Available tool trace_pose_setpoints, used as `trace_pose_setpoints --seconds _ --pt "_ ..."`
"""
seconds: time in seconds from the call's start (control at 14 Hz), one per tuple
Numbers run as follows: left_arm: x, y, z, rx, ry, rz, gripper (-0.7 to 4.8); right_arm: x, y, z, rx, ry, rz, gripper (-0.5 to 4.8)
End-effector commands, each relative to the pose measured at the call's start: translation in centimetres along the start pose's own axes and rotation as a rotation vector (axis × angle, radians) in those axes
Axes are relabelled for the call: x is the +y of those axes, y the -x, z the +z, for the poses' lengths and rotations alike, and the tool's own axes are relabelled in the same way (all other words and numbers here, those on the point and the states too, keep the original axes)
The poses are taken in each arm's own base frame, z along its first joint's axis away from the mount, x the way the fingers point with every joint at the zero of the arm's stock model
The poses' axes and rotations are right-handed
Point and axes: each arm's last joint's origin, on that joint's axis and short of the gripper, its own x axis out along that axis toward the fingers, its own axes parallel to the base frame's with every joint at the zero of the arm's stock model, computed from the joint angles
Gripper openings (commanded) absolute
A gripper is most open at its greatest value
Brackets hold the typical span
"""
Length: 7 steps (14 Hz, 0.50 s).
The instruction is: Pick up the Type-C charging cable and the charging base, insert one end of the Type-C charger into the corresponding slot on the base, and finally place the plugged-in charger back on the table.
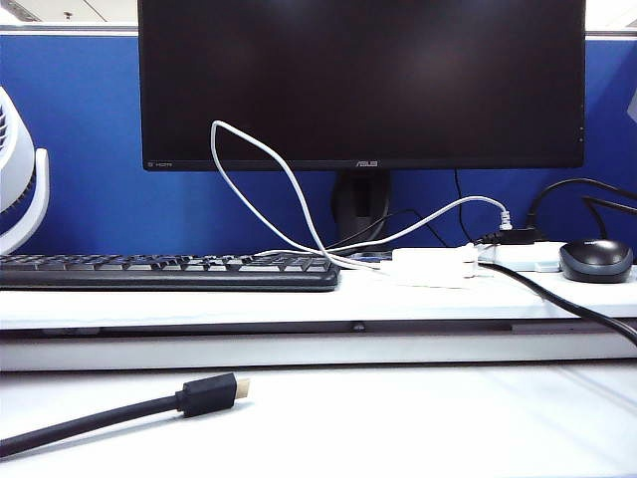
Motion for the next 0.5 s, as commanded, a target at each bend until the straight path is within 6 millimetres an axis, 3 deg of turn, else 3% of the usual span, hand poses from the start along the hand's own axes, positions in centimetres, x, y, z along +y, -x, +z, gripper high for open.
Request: trace_pose_setpoints --seconds 0.07,0.21,0.5 --pt "1.0 -0.1 -2.7 0.006 -0.001 0.045 -0.05 0.0 0.0 0.3 -0.017 -0.008 -0.001 -0.01" --pt "1.1 -0.3 -4.2 0.068 -0.015 0.052 -0.05 0.0 0.0 0.2 -0.011 -0.006 0.003 -0.01" --pt "0.8 -0.2 -5.1 0.164 -0.095 -0.08 -0.05 0.0 0.0 0.2 -0.013 -0.007 0.01 -0.01"
